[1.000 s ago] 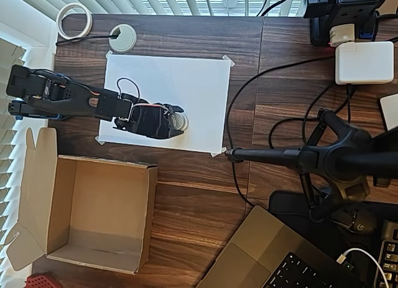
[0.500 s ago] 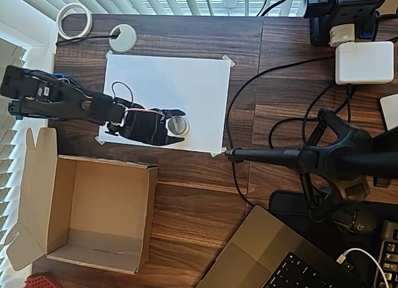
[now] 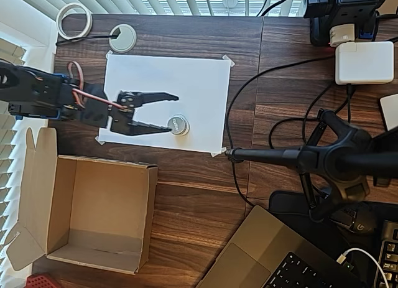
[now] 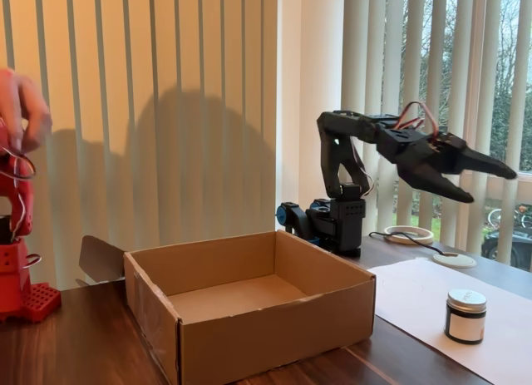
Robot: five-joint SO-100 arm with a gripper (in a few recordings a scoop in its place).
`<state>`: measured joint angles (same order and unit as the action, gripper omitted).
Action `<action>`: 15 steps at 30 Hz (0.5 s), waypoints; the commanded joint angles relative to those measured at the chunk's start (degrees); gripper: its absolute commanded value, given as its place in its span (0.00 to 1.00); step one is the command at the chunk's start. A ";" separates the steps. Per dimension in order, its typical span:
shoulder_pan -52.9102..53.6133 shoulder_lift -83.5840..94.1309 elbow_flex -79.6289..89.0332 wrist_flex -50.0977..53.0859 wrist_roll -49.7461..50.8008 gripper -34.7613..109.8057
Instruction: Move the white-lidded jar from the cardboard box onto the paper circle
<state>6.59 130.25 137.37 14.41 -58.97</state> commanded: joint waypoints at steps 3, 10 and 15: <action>-4.92 28.39 16.44 12.22 13.54 0.24; -8.00 49.92 28.65 42.28 34.80 0.24; -8.26 58.62 33.57 50.63 43.51 0.24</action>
<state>-0.79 181.85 169.54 59.59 -19.69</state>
